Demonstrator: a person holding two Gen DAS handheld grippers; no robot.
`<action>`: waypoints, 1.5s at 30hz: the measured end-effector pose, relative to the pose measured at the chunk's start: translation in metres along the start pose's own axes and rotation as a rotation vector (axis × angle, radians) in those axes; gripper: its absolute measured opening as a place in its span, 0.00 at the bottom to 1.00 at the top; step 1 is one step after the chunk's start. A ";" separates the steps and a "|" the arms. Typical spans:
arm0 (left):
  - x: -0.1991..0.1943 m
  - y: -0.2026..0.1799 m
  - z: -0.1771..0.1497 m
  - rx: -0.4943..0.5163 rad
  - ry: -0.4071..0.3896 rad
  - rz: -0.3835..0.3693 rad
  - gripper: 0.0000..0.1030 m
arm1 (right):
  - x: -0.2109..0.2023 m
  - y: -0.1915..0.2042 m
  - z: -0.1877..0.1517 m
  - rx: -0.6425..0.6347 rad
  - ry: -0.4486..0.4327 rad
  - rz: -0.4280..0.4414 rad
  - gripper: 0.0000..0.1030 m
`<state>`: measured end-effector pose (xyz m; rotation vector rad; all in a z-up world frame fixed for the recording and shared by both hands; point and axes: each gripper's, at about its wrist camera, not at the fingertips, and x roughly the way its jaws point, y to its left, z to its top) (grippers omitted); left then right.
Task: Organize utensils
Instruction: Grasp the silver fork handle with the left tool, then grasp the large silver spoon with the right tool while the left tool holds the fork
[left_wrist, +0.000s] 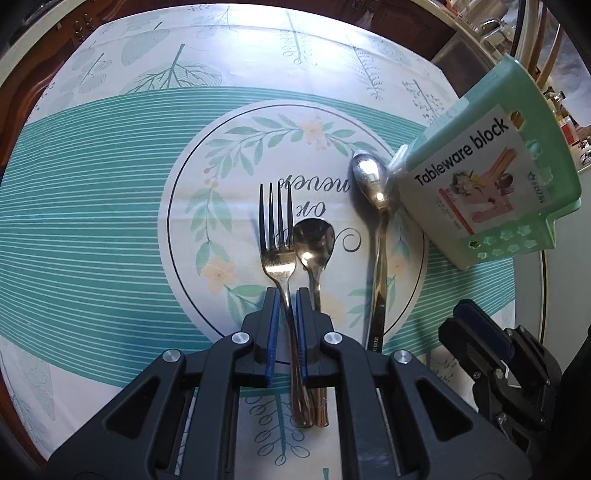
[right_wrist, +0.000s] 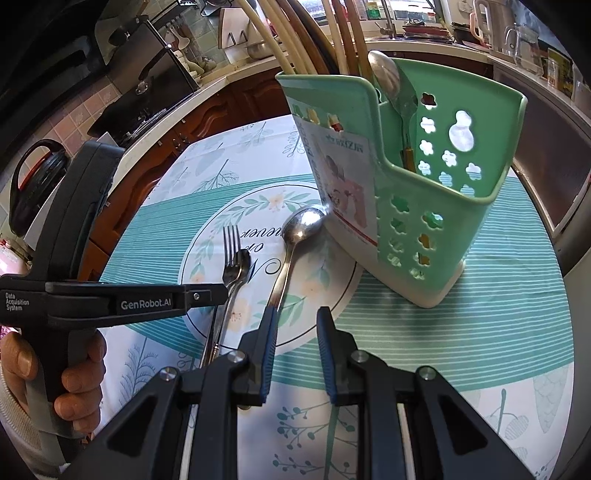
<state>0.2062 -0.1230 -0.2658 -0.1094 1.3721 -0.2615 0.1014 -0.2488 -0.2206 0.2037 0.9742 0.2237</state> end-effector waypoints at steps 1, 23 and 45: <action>0.000 -0.002 0.001 0.011 0.005 0.015 0.05 | 0.000 0.000 0.000 0.000 0.000 0.000 0.21; -0.011 0.015 -0.006 -0.063 0.115 -0.066 0.02 | 0.034 0.018 0.045 -0.037 0.127 -0.008 0.21; -0.051 0.061 -0.039 -0.103 0.016 -0.180 0.02 | 0.062 0.032 0.069 -0.032 0.136 -0.019 0.00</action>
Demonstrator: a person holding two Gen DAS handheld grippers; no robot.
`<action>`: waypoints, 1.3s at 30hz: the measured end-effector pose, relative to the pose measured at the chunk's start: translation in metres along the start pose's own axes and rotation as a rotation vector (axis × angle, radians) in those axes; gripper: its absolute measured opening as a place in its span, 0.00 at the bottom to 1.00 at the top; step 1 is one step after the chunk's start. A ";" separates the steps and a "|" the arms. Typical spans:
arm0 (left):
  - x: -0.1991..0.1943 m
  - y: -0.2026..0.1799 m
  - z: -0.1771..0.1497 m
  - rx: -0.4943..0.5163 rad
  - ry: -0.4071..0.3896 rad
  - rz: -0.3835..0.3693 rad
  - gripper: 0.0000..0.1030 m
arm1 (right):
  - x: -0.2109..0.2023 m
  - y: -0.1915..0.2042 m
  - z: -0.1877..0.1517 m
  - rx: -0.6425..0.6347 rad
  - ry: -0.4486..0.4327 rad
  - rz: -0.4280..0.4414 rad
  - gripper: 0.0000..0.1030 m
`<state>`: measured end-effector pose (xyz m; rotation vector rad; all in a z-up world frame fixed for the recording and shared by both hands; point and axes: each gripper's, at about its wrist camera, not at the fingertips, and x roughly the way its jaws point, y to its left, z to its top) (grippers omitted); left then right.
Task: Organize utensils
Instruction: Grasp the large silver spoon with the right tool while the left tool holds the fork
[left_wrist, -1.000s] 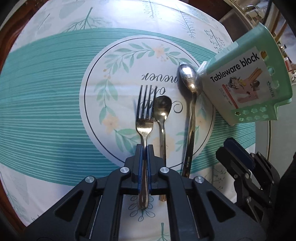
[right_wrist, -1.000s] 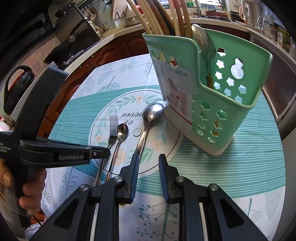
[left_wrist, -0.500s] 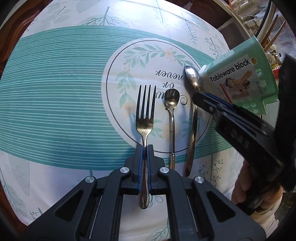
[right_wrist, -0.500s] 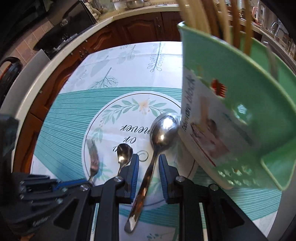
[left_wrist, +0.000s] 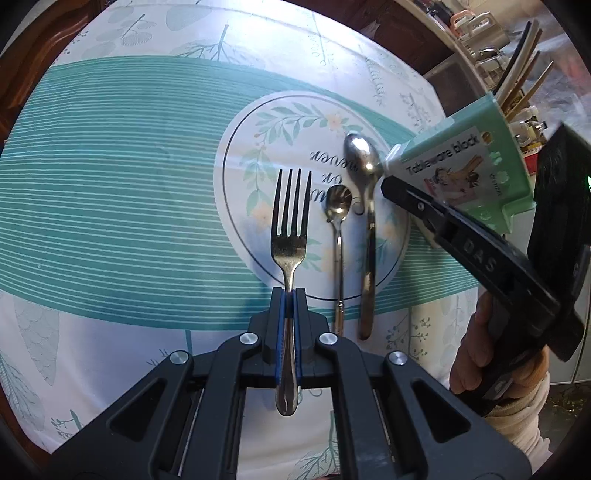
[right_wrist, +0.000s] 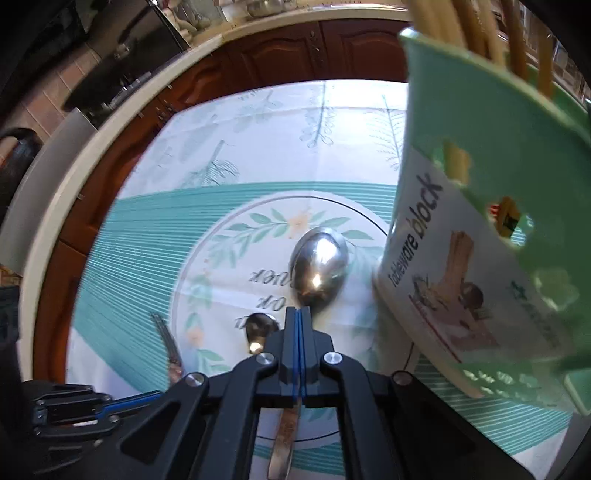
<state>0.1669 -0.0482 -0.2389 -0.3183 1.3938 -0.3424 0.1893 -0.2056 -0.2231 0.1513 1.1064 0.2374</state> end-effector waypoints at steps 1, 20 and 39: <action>-0.002 -0.001 0.000 0.001 -0.008 -0.004 0.02 | -0.007 0.000 -0.002 -0.003 -0.021 0.029 0.00; -0.020 -0.010 0.000 0.008 -0.055 -0.012 0.02 | 0.004 -0.008 0.002 0.053 0.028 -0.017 0.04; -0.032 0.019 0.003 -0.061 -0.064 -0.064 0.02 | 0.053 0.031 0.030 -0.026 0.249 -0.279 0.14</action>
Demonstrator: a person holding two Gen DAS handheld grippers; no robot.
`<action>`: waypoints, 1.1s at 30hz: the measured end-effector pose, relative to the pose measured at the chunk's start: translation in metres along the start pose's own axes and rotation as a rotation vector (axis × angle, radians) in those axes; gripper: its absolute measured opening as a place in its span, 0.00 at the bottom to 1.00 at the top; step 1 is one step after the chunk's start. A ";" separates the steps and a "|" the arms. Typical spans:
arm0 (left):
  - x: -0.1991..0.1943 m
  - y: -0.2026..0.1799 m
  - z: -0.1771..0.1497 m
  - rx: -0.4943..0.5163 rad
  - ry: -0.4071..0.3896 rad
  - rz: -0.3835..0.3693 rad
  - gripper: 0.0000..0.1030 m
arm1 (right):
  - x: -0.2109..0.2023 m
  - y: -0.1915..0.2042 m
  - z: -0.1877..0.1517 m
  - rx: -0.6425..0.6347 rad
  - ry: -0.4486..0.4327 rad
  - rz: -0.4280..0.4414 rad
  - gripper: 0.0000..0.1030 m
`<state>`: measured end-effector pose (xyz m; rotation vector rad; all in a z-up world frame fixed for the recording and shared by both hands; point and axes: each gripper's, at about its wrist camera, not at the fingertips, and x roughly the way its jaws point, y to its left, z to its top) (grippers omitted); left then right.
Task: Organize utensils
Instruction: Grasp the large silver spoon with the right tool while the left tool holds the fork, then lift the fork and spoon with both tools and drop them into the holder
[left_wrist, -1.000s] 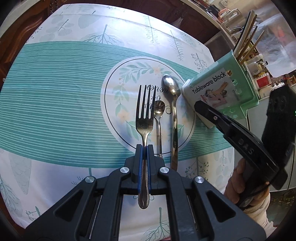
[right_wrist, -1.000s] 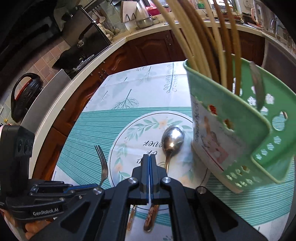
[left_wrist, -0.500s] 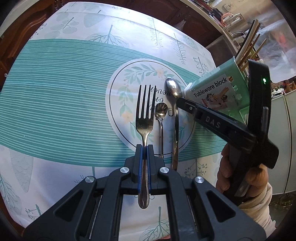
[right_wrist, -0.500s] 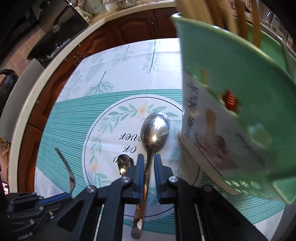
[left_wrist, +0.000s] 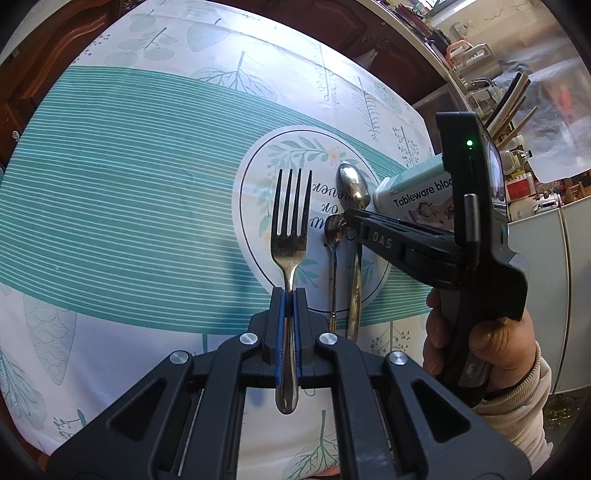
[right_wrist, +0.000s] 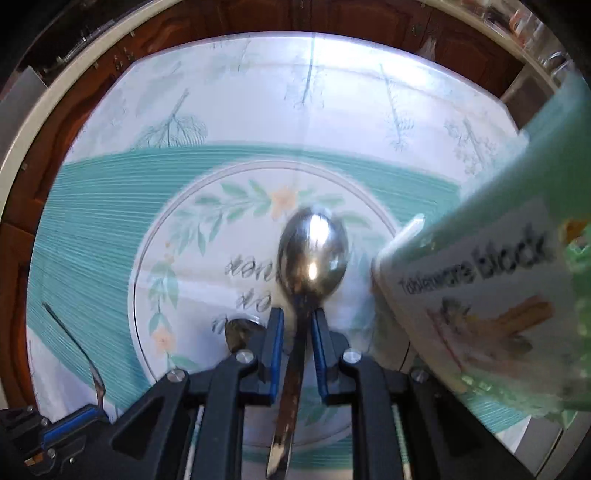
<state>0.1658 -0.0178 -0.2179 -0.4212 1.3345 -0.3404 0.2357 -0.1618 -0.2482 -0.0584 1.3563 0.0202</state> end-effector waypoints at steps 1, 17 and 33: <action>0.000 0.001 0.000 -0.002 0.000 0.001 0.02 | 0.001 0.000 0.000 0.003 0.001 -0.003 0.08; -0.020 -0.024 -0.011 0.080 -0.075 0.014 0.02 | -0.048 -0.037 -0.079 0.053 -0.290 0.295 0.05; -0.101 -0.182 0.010 0.359 -0.329 -0.086 0.02 | -0.184 -0.132 -0.126 0.198 -0.746 0.453 0.05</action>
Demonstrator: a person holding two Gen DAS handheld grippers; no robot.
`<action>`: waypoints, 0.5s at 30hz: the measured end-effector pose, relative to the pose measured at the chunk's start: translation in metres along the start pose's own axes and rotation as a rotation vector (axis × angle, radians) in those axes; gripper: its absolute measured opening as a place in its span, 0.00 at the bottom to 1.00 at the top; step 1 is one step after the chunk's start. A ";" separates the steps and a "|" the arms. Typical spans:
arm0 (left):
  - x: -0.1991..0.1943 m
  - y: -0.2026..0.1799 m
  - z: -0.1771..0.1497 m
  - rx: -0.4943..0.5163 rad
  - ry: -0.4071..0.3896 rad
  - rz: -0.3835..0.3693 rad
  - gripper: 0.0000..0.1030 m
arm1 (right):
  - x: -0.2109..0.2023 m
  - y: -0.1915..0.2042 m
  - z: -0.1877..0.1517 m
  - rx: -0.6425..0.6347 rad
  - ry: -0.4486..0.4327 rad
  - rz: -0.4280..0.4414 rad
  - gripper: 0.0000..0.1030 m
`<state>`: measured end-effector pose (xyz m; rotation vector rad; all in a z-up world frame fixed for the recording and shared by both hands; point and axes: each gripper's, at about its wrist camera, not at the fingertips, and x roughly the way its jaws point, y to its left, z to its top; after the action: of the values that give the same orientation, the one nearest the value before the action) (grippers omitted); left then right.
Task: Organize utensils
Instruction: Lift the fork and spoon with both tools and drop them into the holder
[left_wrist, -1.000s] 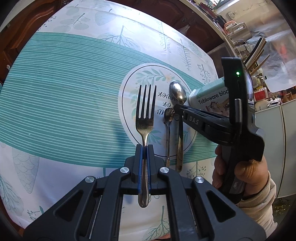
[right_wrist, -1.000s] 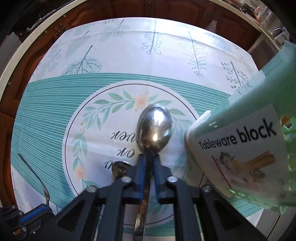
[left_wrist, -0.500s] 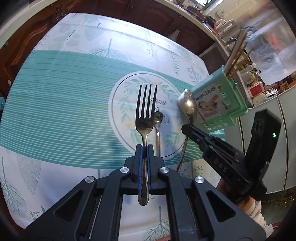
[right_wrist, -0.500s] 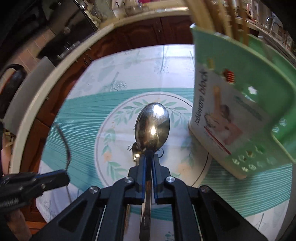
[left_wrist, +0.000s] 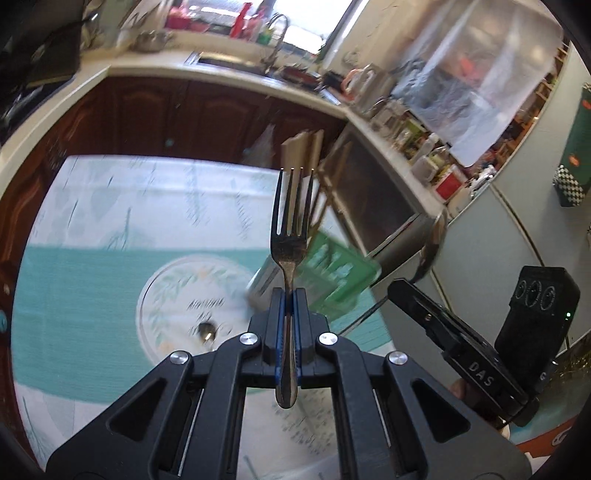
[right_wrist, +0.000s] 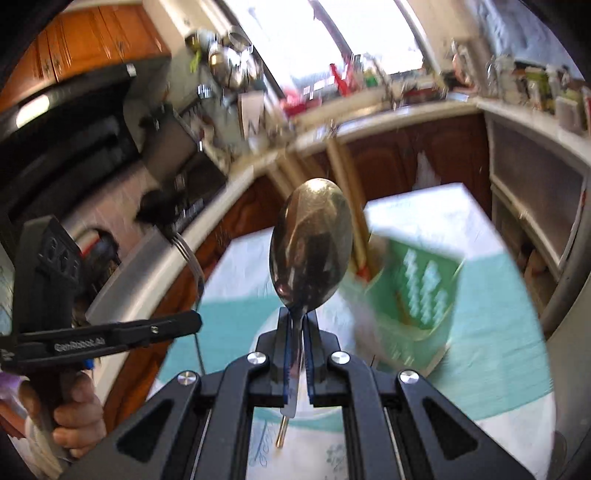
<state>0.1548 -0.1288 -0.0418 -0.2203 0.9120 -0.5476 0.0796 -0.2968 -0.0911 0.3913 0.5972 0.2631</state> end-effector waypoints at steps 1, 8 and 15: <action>0.001 -0.011 0.010 0.016 -0.013 -0.007 0.02 | -0.007 0.000 0.009 -0.002 -0.029 -0.002 0.05; 0.018 -0.081 0.065 0.090 -0.104 -0.040 0.02 | -0.041 -0.008 0.050 -0.079 -0.192 -0.129 0.05; 0.071 -0.105 0.074 0.133 -0.152 -0.037 0.02 | -0.022 -0.026 0.053 -0.177 -0.195 -0.255 0.05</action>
<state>0.2112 -0.2584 -0.0033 -0.1568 0.7226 -0.6152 0.0963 -0.3427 -0.0514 0.1645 0.4225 0.0311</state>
